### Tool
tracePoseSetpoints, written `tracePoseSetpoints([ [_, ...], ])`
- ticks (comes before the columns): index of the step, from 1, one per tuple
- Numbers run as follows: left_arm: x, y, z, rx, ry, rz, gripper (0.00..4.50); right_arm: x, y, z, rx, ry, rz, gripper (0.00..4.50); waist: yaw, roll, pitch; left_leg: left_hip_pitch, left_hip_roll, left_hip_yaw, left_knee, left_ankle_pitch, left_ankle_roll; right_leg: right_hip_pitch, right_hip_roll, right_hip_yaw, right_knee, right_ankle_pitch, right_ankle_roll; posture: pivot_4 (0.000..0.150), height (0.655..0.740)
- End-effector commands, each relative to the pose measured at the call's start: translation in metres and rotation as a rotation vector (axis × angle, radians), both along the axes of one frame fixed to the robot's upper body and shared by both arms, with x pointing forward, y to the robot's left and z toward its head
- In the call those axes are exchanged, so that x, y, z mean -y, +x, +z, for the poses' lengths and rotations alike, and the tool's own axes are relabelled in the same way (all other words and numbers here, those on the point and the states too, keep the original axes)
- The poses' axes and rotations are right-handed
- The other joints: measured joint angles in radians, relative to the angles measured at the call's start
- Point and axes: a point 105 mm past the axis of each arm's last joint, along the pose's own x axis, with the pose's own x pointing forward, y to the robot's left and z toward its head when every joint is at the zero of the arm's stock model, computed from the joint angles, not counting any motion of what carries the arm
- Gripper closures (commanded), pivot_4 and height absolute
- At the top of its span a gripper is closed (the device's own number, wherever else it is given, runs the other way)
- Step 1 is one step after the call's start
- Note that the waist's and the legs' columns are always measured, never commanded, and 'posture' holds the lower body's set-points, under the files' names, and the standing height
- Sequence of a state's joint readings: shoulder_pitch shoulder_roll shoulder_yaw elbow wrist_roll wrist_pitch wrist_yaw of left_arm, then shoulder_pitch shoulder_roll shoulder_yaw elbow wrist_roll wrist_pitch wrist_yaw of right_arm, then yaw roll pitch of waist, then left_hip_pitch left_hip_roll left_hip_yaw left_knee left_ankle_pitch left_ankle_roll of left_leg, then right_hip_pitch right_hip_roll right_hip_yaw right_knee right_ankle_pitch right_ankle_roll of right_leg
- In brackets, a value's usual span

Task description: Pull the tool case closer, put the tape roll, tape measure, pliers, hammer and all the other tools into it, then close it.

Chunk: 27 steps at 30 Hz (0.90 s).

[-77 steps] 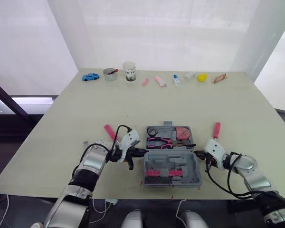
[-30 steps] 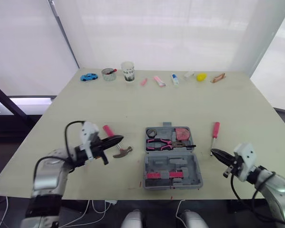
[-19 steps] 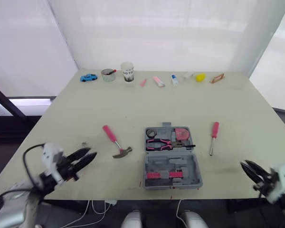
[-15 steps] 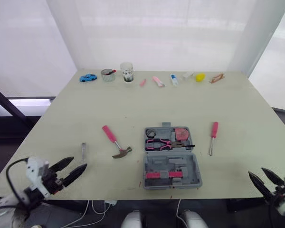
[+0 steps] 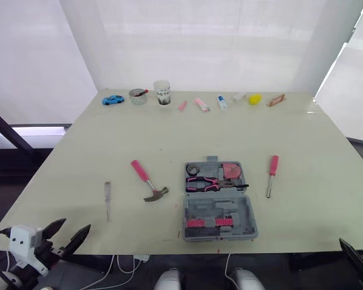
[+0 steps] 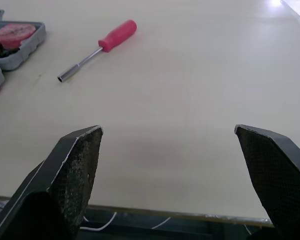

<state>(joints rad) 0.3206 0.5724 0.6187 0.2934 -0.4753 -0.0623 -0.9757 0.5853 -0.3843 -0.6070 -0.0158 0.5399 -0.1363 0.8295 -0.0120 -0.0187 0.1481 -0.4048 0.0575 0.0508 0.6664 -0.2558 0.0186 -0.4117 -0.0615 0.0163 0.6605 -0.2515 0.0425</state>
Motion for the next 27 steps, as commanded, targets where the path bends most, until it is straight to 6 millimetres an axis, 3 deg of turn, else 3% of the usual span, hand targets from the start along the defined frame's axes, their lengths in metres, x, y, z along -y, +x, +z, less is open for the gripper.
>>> tracePoseSetpoints([
  [1, 0.005, 0.002, 0.008, 0.037, 0.015, -0.015, 0.00, -0.002, 0.003, 0.013, 0.043, -0.023, 0.050, 0.05, 0.000, 0.000, 0.000, 0.000, 0.000, 0.000, 0.000, 0.000, 0.000, 0.000, 0.000, 0.000, 0.000, 0.000, 0.000, 0.150, 0.7400],
  [9, 0.029, 0.006, 0.012, 0.057, -0.018, -0.014, 0.00, -0.036, 0.014, 0.020, 0.022, -0.018, 0.281, 0.05, 0.001, 0.000, 0.000, -0.001, 0.000, 0.000, 0.000, 0.000, 0.000, 0.000, -0.001, 0.000, -0.002, 0.000, 0.000, 0.150, 0.7400],
  [18, 0.030, 0.046, 0.023, 0.054, -0.048, 0.228, 0.00, -0.100, 0.052, 0.060, 0.106, 0.014, 0.624, 0.05, 0.004, -0.001, 0.000, -0.002, -0.001, -0.001, 0.001, 0.003, 0.005, 0.000, 0.007, -0.004, 0.000, 0.000, 0.000, 0.150, 0.7400],
  [22, 0.032, 0.062, 0.021, 0.024, -0.038, 0.279, 0.00, -0.127, 0.057, 0.075, 0.142, 0.006, 0.807, 0.05, 0.005, -0.001, 0.000, -0.003, -0.002, -0.001, 0.001, 0.003, 0.005, 0.000, 0.008, -0.004, -0.001, 0.001, -0.002, 0.150, 0.7400],
  [27, 0.038, 0.080, 0.013, -0.007, -0.040, 0.334, 0.00, -0.148, 0.063, 0.087, 0.207, -0.042, 0.989, 0.05, 0.006, -0.003, 0.001, -0.004, -0.004, -0.001, 0.002, 0.003, 0.005, 0.001, 0.011, -0.004, -0.001, 0.002, -0.002, 0.150, 0.7400],
])
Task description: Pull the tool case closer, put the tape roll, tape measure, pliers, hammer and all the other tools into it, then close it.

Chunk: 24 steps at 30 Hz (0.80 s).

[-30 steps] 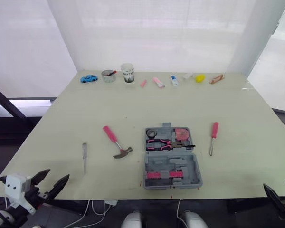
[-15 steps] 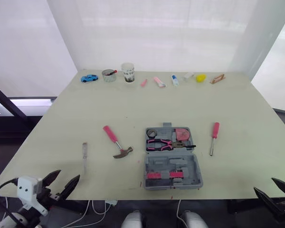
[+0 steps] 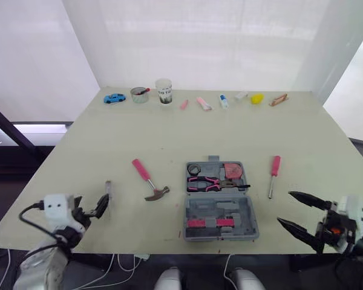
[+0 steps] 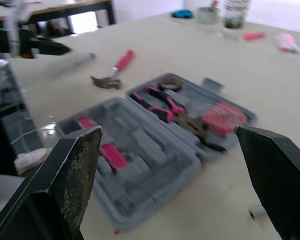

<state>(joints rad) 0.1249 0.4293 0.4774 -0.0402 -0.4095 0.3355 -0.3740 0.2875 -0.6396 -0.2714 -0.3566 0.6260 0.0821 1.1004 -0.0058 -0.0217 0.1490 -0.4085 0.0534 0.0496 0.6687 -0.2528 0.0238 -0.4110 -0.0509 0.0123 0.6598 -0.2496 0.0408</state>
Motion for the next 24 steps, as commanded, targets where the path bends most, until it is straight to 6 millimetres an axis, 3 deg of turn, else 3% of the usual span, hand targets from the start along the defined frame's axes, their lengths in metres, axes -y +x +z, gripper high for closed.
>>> tracePoseSetpoints([
  [1, 0.003, 0.007, -0.002, -0.015, 0.010, 0.033, 0.00, -0.011, 0.000, 0.011, 0.063, -0.018, 0.115, 0.05, 0.000, 0.000, 0.000, 0.000, 0.000, 0.000, 0.000, 0.000, 0.000, 0.000, 0.000, 0.000, 0.000, 0.000, 0.000, 0.150, 0.7400],
  [6, 0.020, 0.030, -0.015, -0.065, 0.039, 0.111, 0.00, -0.025, 0.017, 0.014, 0.109, -0.071, 0.253, 0.05, 0.000, -0.002, 0.001, 0.000, 0.000, 0.000, 0.001, 0.000, 0.000, 0.001, 0.002, 0.000, 0.001, 0.001, 0.001, 0.150, 0.7400],
  [12, 0.031, 0.037, -0.021, -0.105, 0.087, 0.150, 0.00, -0.032, 0.029, 0.017, 0.141, -0.096, 0.315, 0.05, -0.002, -0.003, 0.002, 0.000, 0.000, -0.001, 0.001, 0.000, 0.000, 0.001, 0.002, 0.000, 0.001, 0.003, 0.004, 0.150, 0.7400],
  [15, 0.026, 0.031, -0.022, -0.117, 0.105, 0.198, 0.83, -0.035, 0.033, 0.020, 0.152, -0.094, 0.327, 0.00, -0.002, -0.003, 0.002, 0.000, 0.000, -0.002, 0.000, 0.000, 0.000, 0.001, 0.003, 0.000, 0.001, 0.003, 0.004, 0.150, 0.7400],
  [22, 0.025, 0.020, -0.026, -0.128, 0.104, 0.242, 4.28, -0.035, 0.035, 0.021, 0.158, -0.096, 0.334, 0.00, -0.006, -0.003, 0.002, 0.002, 0.000, -0.001, 0.001, 0.000, 0.000, 0.002, 0.002, 0.002, 0.002, 0.003, 0.004, 0.150, 0.7400],
  [24, 0.030, 0.017, -0.026, -0.122, 0.106, 0.226, 4.47, -0.036, 0.035, 0.022, 0.161, -0.093, 0.343, 0.00, -0.006, -0.003, 0.002, 0.002, 0.000, 0.000, 0.001, 0.000, 0.000, 0.002, 0.002, 0.002, 0.002, 0.003, 0.004, 0.150, 0.7400],
])
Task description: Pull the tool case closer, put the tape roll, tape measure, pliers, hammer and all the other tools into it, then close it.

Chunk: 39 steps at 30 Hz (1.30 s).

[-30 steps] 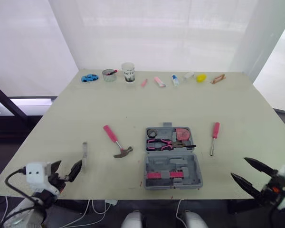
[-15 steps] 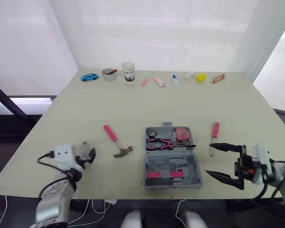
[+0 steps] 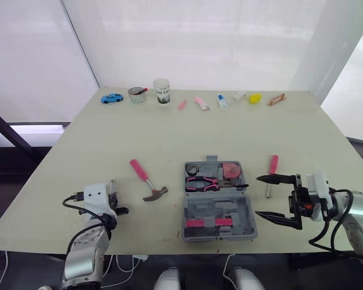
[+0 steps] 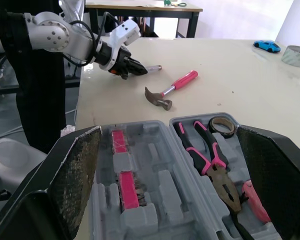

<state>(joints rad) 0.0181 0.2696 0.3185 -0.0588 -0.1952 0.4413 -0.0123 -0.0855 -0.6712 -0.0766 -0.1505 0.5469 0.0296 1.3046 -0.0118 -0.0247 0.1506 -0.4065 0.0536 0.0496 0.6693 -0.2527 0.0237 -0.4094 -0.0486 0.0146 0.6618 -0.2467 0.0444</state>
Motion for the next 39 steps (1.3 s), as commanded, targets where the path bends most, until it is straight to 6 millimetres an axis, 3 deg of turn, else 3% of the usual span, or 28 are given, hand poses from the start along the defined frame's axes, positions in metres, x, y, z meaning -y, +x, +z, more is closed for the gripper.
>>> tracePoseSetpoints([
  [1, 0.000, -0.007, 0.003, 0.008, 0.019, 0.006, 4.47, -0.003, -0.001, 0.010, 0.049, 0.009, 0.029, 0.00, 0.000, 0.000, 0.000, 0.000, 0.000, 0.000, 0.000, 0.000, 0.000, 0.000, 0.000, 0.000, 0.000, 0.000, 0.000, 0.150, 0.7400],
  [12, 0.051, -0.029, 0.011, 0.021, 0.008, -0.231, 4.47, -0.004, -0.002, 0.011, 0.054, 0.006, 0.028, 0.00, 0.004, 0.000, 0.000, -0.001, 0.000, 0.000, 0.000, 0.000, 0.000, 0.000, 0.000, 0.000, 0.000, -0.002, -0.003, 0.150, 0.7400],
  [16, 0.055, -0.034, 0.005, -0.005, 0.005, -0.245, 4.47, -0.006, -0.003, 0.011, 0.052, 0.010, 0.027, 0.00, 0.004, 0.000, 0.000, 0.000, 0.000, 0.000, 0.000, 0.000, 0.000, 0.000, 0.000, 0.000, 0.000, -0.002, -0.004, 0.150, 0.7400],
  [19, 0.064, -0.034, -0.006, -0.057, 0.010, -0.354, 4.47, -0.008, -0.004, 0.011, 0.051, 0.019, 0.028, 0.00, 0.004, 0.000, 0.000, 0.000, 0.000, 0.000, 0.000, 0.000, 0.000, 0.000, 0.000, 0.000, 0.000, -0.002, -0.004, 0.150, 0.7400],
  [22, 0.056, -0.033, -0.014, -0.081, -0.005, -0.324, 4.47, -0.010, -0.005, 0.013, 0.050, 0.022, 0.039, 0.00, 0.007, 0.001, 0.000, 0.000, 0.000, 0.000, 0.000, 0.000, 0.000, 0.000, 0.000, 0.000, 0.000, -0.002, -0.004, 0.150, 0.7400],
  [28, 0.059, -0.034, -0.017, -0.075, -0.052, -0.326, 4.47, -0.012, -0.013, 0.014, 0.032, -0.004, 0.106, 0.00, 0.013, 0.001, 0.000, 0.001, 0.000, 0.000, 0.000, 0.000, 0.000, 0.000, 0.000, 0.000, 0.000, -0.002, -0.004, 0.150, 0.7400],
  [36, 0.056, -0.033, -0.008, -0.026, -0.079, -0.309, 0.41, -0.011, -0.009, 0.016, 0.040, -0.030, 0.107, 0.00, 0.009, 0.002, 0.000, 0.003, 0.001, 0.001, 0.000, 0.000, 0.000, 0.000, 0.000, 0.001, 0.001, -0.002, -0.004, 0.150, 0.7400],
  [37, 0.055, -0.032, -0.006, -0.020, -0.077, -0.309, 0.03, -0.011, -0.009, 0.015, 0.040, -0.030, 0.104, 0.00, 0.006, 0.002, 0.000, 0.003, 0.001, 0.001, 0.000, 0.000, 0.000, 0.001, 0.001, 0.001, 0.001, -0.002, -0.004, 0.150, 0.7400],
  [39, 0.054, -0.032, -0.001, -0.003, -0.072, -0.309, 0.03, -0.012, -0.010, 0.014, 0.036, -0.031, 0.105, 0.00, 0.002, 0.002, 0.000, 0.003, 0.001, 0.001, 0.000, 0.000, 0.000, 0.001, 0.001, 0.001, 0.001, -0.002, -0.004, 0.150, 0.7400],
])
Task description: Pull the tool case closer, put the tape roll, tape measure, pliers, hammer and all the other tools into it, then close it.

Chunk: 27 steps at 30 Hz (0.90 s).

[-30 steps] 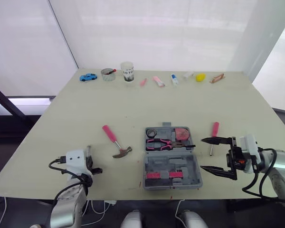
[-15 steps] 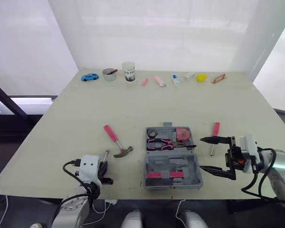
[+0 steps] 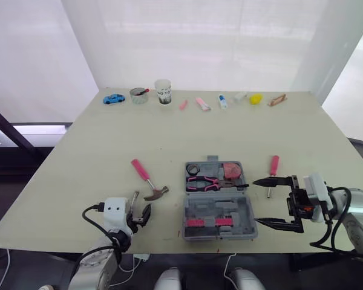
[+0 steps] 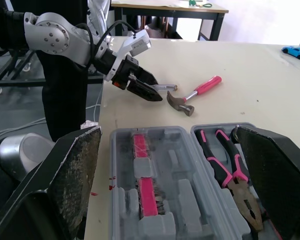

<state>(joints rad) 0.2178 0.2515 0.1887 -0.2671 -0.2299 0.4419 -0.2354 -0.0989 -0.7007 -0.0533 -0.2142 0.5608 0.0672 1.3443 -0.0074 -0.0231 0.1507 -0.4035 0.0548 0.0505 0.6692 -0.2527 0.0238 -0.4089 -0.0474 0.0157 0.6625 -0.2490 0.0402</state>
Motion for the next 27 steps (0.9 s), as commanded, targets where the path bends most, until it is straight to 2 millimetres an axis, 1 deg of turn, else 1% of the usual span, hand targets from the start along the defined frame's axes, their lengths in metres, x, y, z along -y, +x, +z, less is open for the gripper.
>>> tracePoseSetpoints([
  [1, -0.008, -0.004, 0.009, 0.019, 0.019, 0.014, 0.03, -0.002, -0.001, 0.006, 0.028, 0.006, 0.010, 0.00, -0.003, 0.000, 0.000, 0.000, 0.000, 0.000, 0.000, 0.000, 0.000, 0.000, 0.000, 0.000, 0.000, 0.000, 0.000, 0.150, 0.7400],
  [4, -0.004, -0.009, 0.022, 0.045, 0.046, -0.019, 0.03, -0.001, -0.002, 0.005, 0.026, 0.002, 0.008, 0.00, -0.005, -0.001, 0.001, 0.000, 0.000, 0.001, 0.000, 0.000, 0.000, 0.000, 0.000, 0.001, -0.001, 0.000, 0.000, 0.150, 0.7400],
  [7, -0.010, -0.011, 0.040, 0.084, 0.094, -0.048, 0.03, 0.000, -0.002, 0.005, 0.028, 0.002, -0.002, 0.00, -0.001, -0.002, 0.001, -0.002, 0.000, 0.001, 0.000, 0.000, 0.000, -0.001, -0.001, 0.001, -0.001, 0.000, 0.000, 0.150, 0.7400],
  [9, -0.018, -0.006, 0.051, 0.100, 0.198, -0.118, 0.03, -0.001, -0.001, 0.005, 0.027, 0.004, -0.004, 0.00, 0.002, -0.002, 0.002, -0.002, 0.000, 0.000, 0.000, 0.000, 0.000, -0.001, -0.001, 0.000, -0.001, 0.000, 0.000, 0.150, 0.7400],
  [11, -0.032, 0.007, 0.059, 0.113, 0.373, -0.203, 0.03, -0.004, -0.002, 0.004, 0.019, 0.009, 0.007, 0.00, 0.003, -0.002, 0.002, -0.002, 0.000, -0.001, 0.000, 0.000, 0.000, -0.001, 0.000, -0.001, -0.001, 0.000, 0.000, 0.150, 0.7400],
  [12, -0.037, 0.012, 0.062, 0.116, 0.424, -0.233, 0.03, -0.006, -0.003, 0.004, 0.017, 0.012, 0.012, 0.00, 0.007, -0.001, 0.002, -0.001, 0.000, -0.001, 0.000, 0.000, 0.000, -0.001, 0.000, -0.001, -0.001, 0.000, -0.001, 0.150, 0.7400],
  [14, -0.038, 0.023, 0.067, 0.118, 0.484, -0.380, 0.03, -0.007, -0.003, 0.004, 0.016, 0.013, 0.014, 0.00, 0.012, -0.001, 0.003, -0.001, 0.000, -0.001, 0.000, 0.000, 0.000, -0.002, 0.000, -0.002, -0.001, 0.000, -0.001, 0.150, 0.7400],
  [17, -0.037, 0.032, 0.080, 0.131, 0.512, -0.597, 0.03, -0.007, -0.001, 0.005, 0.019, 0.012, 0.008, 0.00, 0.014, 0.001, 0.003, 0.000, 0.001, 0.001, 0.000, 0.000, 0.000, -0.002, -0.002, 0.000, -0.001, 0.000, -0.002, 0.150, 0.7400],
  [19, -0.037, 0.036, 0.087, 0.129, 0.521, -0.706, 0.03, -0.007, 0.000, 0.006, 0.024, 0.011, 0.004, 0.00, 0.015, 0.000, 0.003, -0.003, 0.001, 0.003, -0.001, 0.000, 0.000, -0.003, -0.003, 0.001, -0.002, 0.001, -0.001, 0.150, 0.7400],
  [21, -0.040, 0.050, 0.099, 0.102, 0.592, -0.837, 0.03, -0.008, 0.001, 0.007, 0.026, 0.012, 0.004, 0.00, 0.019, 0.000, 0.003, -0.007, 0.000, 0.003, 0.000, 0.000, 0.000, -0.006, -0.003, -0.001, -0.004, 0.001, -0.001, 0.150, 0.7400],
  [23, -0.034, 0.058, 0.110, 0.052, 0.678, -1.046, 0.03, -0.008, 0.003, 0.009, 0.030, 0.011, 0.006, 0.00, 0.025, 0.000, 0.004, -0.011, 0.000, 0.005, 0.000, 0.000, 0.000, -0.008, -0.001, -0.005, -0.004, 0.001, -0.001, 0.150, 0.7400],
  [27, -0.024, 0.053, 0.113, -0.020, 0.749, -1.377, 0.03, -0.009, 0.007, 0.011, 0.040, 0.012, 0.006, 0.00, 0.026, 0.001, 0.004, -0.011, -0.001, 0.003, 0.001, 0.000, 0.000, -0.007, 0.001, -0.006, -0.003, 0.001, -0.001, 0.150, 0.7400],
])
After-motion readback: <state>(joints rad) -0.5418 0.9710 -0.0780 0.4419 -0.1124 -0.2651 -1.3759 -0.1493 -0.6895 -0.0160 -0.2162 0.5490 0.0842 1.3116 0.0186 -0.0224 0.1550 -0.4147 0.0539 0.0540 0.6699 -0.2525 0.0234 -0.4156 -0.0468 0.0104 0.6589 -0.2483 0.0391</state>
